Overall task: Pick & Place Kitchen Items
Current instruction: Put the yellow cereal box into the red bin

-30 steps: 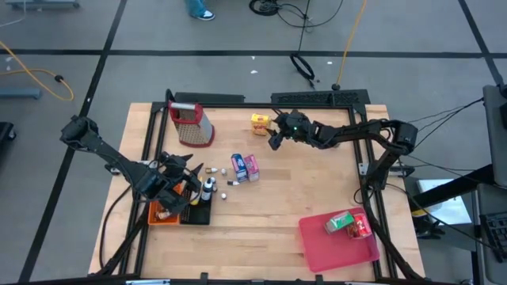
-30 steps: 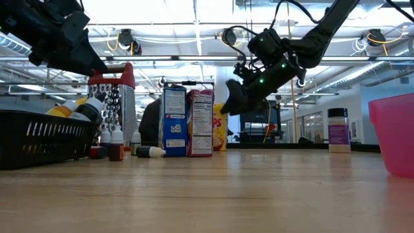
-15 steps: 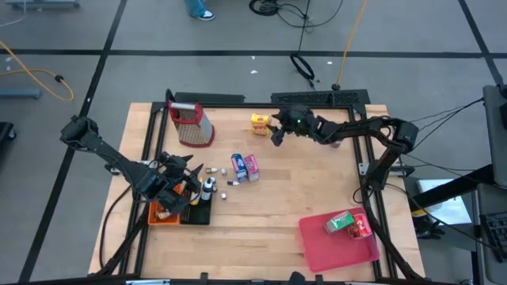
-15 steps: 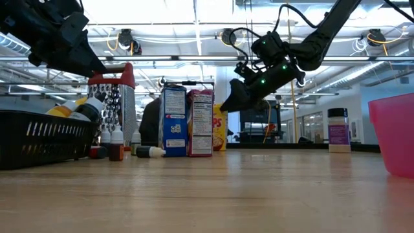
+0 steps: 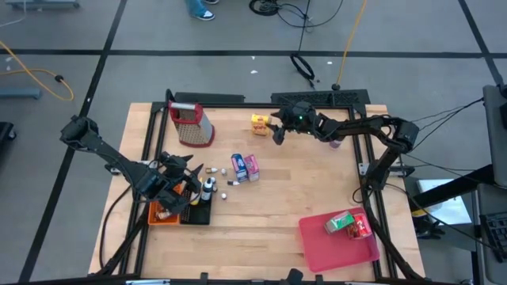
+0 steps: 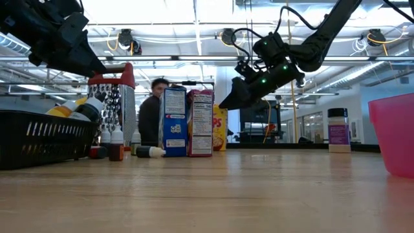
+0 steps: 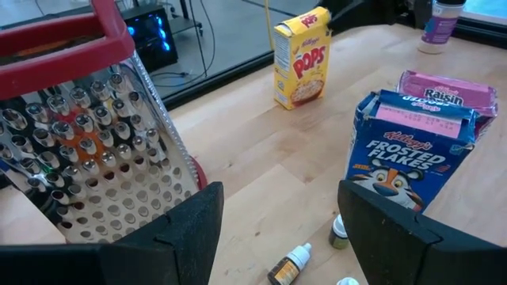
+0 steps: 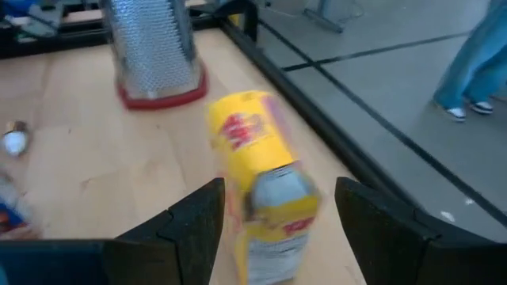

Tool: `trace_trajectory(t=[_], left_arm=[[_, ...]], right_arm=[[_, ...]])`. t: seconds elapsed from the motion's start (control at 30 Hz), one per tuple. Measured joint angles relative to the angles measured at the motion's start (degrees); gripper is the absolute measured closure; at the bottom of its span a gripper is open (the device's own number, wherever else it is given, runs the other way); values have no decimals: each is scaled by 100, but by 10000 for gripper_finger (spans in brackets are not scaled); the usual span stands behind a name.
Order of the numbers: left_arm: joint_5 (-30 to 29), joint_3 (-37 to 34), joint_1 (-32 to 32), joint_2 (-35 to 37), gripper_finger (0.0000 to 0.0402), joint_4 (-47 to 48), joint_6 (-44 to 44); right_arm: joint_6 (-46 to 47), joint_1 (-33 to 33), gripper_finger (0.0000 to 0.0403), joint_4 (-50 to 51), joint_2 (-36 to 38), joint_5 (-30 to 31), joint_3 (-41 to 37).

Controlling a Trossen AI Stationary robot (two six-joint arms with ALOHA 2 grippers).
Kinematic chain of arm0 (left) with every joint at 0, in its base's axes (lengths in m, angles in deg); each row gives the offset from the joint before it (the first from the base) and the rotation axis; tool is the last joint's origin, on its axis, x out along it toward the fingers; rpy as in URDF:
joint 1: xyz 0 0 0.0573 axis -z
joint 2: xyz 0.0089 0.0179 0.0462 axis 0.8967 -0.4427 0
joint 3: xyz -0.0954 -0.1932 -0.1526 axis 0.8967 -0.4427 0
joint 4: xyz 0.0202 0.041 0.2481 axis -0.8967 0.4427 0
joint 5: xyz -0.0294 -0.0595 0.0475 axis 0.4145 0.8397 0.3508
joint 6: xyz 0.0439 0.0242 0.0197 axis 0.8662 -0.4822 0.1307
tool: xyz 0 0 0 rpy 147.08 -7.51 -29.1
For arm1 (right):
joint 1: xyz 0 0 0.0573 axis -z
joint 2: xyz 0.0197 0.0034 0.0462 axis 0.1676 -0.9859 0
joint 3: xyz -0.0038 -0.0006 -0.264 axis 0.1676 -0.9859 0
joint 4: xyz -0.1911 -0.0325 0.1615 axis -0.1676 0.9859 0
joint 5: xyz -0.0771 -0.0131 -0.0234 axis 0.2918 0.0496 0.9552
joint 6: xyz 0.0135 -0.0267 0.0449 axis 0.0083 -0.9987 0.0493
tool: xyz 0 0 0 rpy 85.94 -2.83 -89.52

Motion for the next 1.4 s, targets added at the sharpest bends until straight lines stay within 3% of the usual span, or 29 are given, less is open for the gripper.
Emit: trace_trajectory(t=[0.3, 0.53, 0.93, 1.07, 1.2, 1.4], left_arm=[[0, 0, 0, -1, 149, -2, 5], [2, 0, 0, -1, 149, 2, 53], [23, -1, 0, 1, 149, 3, 136], [42, -1, 0, 1, 149, 2, 132], [41, 0, 0, 1, 149, 2, 130], [41, -1, 0, -1, 149, 2, 127]], right_arm=[[-66, 0, 167, -274, -275, -359, 40], [-2, -98, 174, -81, -928, -473, 742], [48, -109, 313, 523, -1034, -475, 1091], [48, -172, 338, 501, -1033, -471, 1091], [90, -284, 333, 972, -753, -420, 1088], [43, -639, 331, 2064, 254, 283, 1091]])
